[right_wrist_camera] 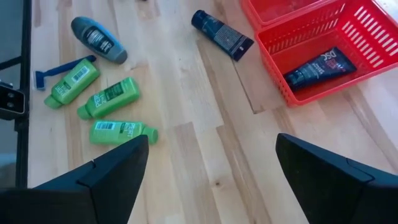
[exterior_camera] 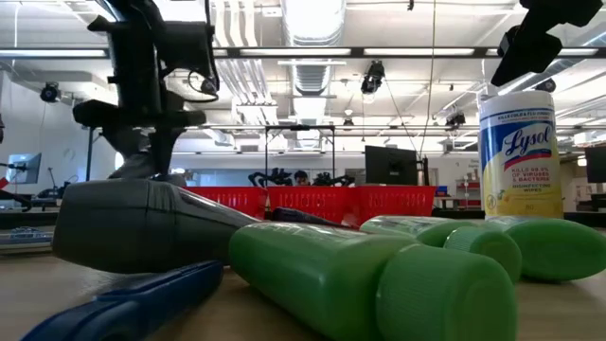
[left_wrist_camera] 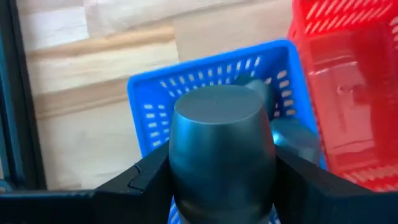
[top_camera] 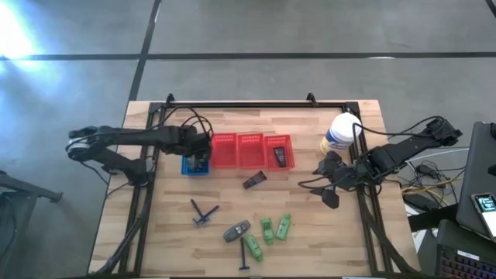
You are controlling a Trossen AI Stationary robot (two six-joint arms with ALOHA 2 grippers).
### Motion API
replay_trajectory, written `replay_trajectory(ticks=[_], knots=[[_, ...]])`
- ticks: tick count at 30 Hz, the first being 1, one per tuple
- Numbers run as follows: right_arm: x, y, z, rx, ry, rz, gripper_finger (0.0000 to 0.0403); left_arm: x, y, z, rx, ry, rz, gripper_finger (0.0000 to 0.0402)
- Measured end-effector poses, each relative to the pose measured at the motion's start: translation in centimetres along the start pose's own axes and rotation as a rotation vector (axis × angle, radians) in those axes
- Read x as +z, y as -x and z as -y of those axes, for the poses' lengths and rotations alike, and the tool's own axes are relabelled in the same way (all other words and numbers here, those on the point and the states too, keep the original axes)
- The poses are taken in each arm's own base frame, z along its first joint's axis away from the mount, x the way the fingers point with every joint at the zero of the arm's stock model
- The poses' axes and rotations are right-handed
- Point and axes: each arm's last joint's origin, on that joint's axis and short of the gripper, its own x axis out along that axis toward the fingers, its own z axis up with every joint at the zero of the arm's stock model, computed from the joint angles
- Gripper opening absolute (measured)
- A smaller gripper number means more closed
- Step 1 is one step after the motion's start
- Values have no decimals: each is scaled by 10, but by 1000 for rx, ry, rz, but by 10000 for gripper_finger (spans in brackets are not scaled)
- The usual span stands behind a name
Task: Pick & Place Travel size toiletries
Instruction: Put the gray deodorant into the blue bin
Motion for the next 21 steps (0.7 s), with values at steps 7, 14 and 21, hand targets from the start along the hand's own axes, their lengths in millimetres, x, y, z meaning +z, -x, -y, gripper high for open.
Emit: replay_trajectory(ticks=[7, 14, 21], knots=[[0, -1, 0, -2, -2, -2, 343, -1, -6, -3, 42, 0, 29, 236], [0, -1, 0, -2, -3, -2, 360, -3, -2, -4, 36, 1, -41, 346], [-1, -1, 0, -8, 1, -10, 353, -4, 31, 20, -108, -195, 30, 375]])
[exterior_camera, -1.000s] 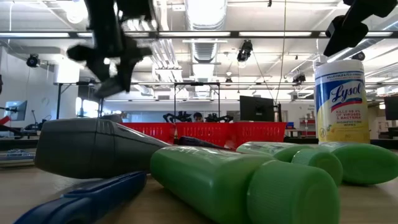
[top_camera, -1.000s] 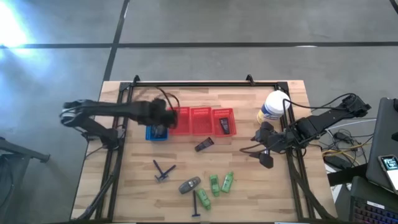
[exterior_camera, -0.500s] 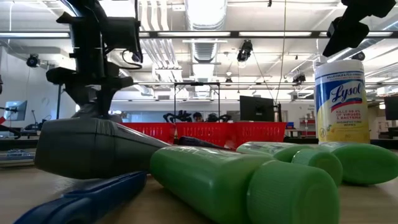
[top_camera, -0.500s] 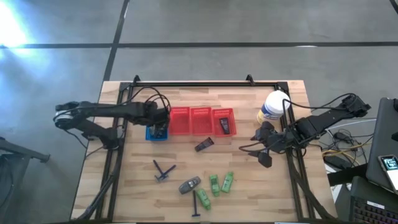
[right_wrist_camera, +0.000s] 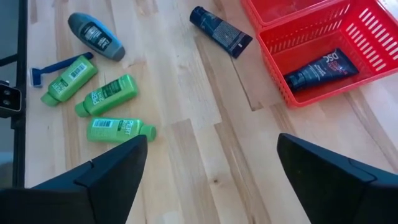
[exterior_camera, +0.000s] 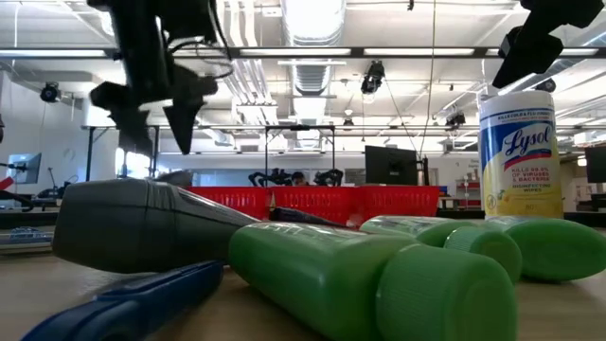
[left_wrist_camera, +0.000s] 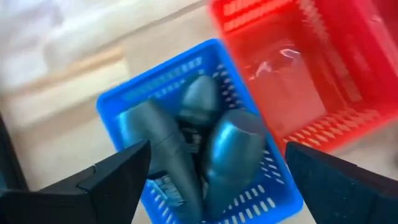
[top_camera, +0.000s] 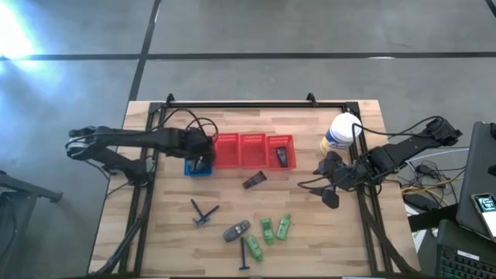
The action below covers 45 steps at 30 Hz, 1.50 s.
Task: Pick & Place Travel size toiletries
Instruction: Put the gray deodorant into the blue bin
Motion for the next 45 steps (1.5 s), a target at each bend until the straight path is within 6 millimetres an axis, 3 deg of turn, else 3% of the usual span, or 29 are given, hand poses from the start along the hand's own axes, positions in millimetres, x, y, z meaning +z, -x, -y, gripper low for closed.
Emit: replay_trajectory(ticks=[6, 10, 15, 21, 25, 29, 34, 39, 45], knots=[[0, 0, 0, 0, 3, -1, 344, -6, 13, 24, -102, -292, 33, 359], [0, 0, 0, 0, 0, -4, 345, -31, 25, 48, -252, -557, 16, 342], [0, 0, 0, -1, 0, -5, 358, -62, 36, 75, -359, -576, -29, 328], [-3, -2, 1, -7, 4, -13, 357, -104, 51, 132, -499, -666, -23, 327], [-4, -4, 2, -11, 6, -20, 352, -128, 42, 170, -473, -769, -102, 327], [-5, -4, 2, -1, 6, -31, 357, -139, 30, 205, -419, -778, -225, 330], [-6, -4, 1, 19, 10, -48, 363, -148, 18, 230, -326, -743, -317, 343], [-7, -4, 1, 29, 22, -56, 364, -160, 3, 242, -302, -739, -374, 354], [-8, -4, 1, 31, 25, -64, 363, -163, -9, 236, -231, -736, -412, 335]])
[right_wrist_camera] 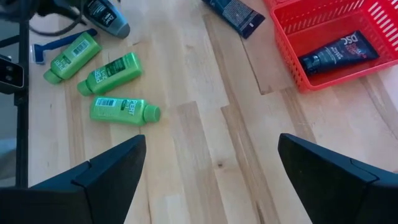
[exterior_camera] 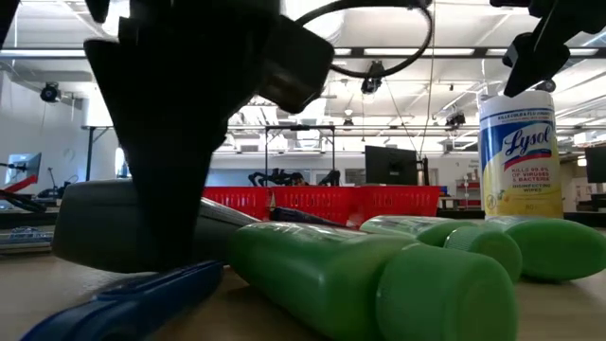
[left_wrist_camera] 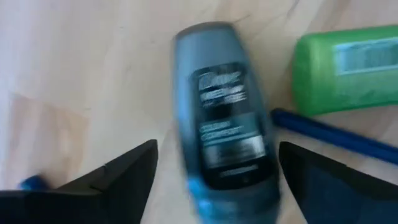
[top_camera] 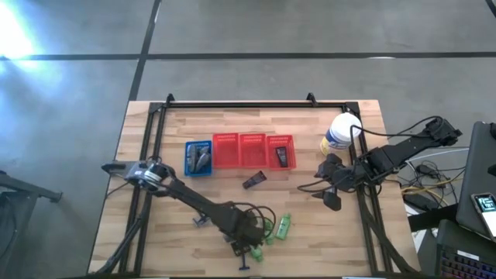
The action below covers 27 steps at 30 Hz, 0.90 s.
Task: Pick & Place Travel size toiletries
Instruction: Put the gray deodorant into the blue bin
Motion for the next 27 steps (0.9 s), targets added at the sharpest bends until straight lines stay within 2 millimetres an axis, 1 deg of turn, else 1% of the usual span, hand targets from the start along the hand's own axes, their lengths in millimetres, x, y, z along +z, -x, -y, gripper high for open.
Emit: replay_trajectory(ticks=[2, 7, 9, 12, 17, 19, 22, 23, 24, 27], knots=[[0, 0, 0, 1, 0, 0, 363, 0, 1, -3, 14, -11, -5, 315], [0, 0, 0, 0, 0, 0, 363, 0, 0, -8, 40, -62, -16, 247], [0, 0, 0, 0, 0, 0, 364, -1, -2, -9, 45, -78, -25, 230], [0, 0, 0, -3, -6, 2, 363, -3, -5, -11, 45, -111, -42, 224], [-3, -3, 2, -11, -4, -6, 363, -6, -13, -14, 20, -153, -74, 240], [-4, -5, 2, -16, -6, -12, 363, -6, -15, -14, 20, -160, -82, 236], [-4, -5, 2, -15, -8, -10, 363, -4, -7, -16, 18, -152, -57, 209], [-4, -5, 2, -12, -9, -7, 362, -2, -2, -18, 19, -141, -34, 209], [-3, -5, 2, -7, -10, -1, 361, 0, 6, -21, 20, -121, -7, 209], [-2, -4, 0, 7, -12, 17, 356, 5, 38, -34, 9, -51, 74, 209]])
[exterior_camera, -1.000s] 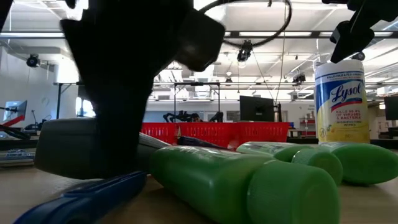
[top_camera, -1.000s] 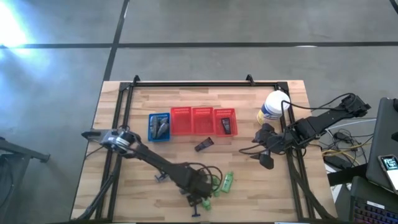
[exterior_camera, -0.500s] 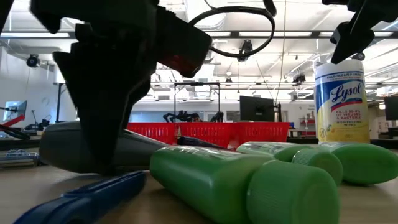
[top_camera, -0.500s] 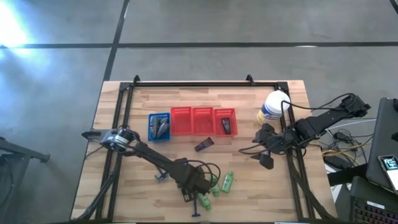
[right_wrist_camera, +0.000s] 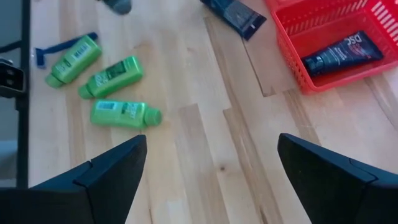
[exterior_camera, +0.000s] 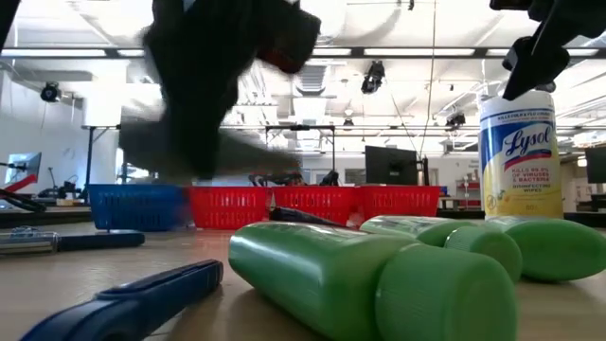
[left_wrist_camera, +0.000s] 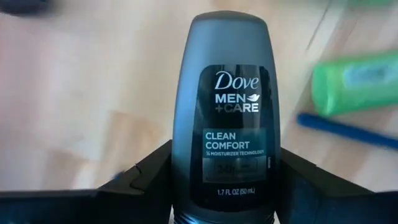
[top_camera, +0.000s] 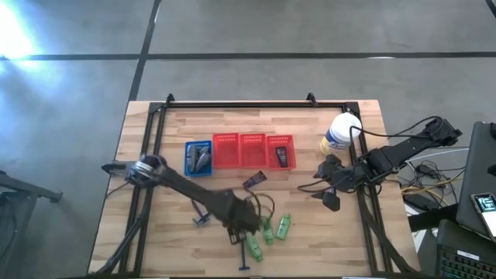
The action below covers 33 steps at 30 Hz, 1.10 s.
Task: Pick & Place Travel size toiletries
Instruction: Put the gray deodorant into the blue bin
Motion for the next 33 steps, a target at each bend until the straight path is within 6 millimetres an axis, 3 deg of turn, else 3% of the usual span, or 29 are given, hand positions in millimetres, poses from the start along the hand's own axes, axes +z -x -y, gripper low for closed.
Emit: replay_trajectory(ticks=[4, 8, 14, 18, 22, 25, 30, 33], knots=[[1, 0, -1, 6, -5, 13, 349, 0, 39, -30, 47, 131, 106, 209], [2, 0, -1, 6, -10, 19, 344, -11, 80, -81, 127, 367, 229, 209], [3, 0, 0, -17, -35, 47, 347, -41, 101, -172, 208, 699, 353, 209], [3, 0, 0, -25, -55, 54, 357, -59, 84, -217, 204, 814, 350, 209], [3, 0, 0, -27, -67, 56, 359, -68, 55, -241, 158, 868, 304, 209], [3, 0, 0, -27, -80, 55, 353, -70, 37, -249, 132, 897, 289, 209], [3, 0, 0, -27, -119, 54, 344, -72, 32, -249, 121, 910, 283, 212], [3, 0, 0, -27, -123, 54, 341, -70, 35, -248, 98, 898, 280, 253]])
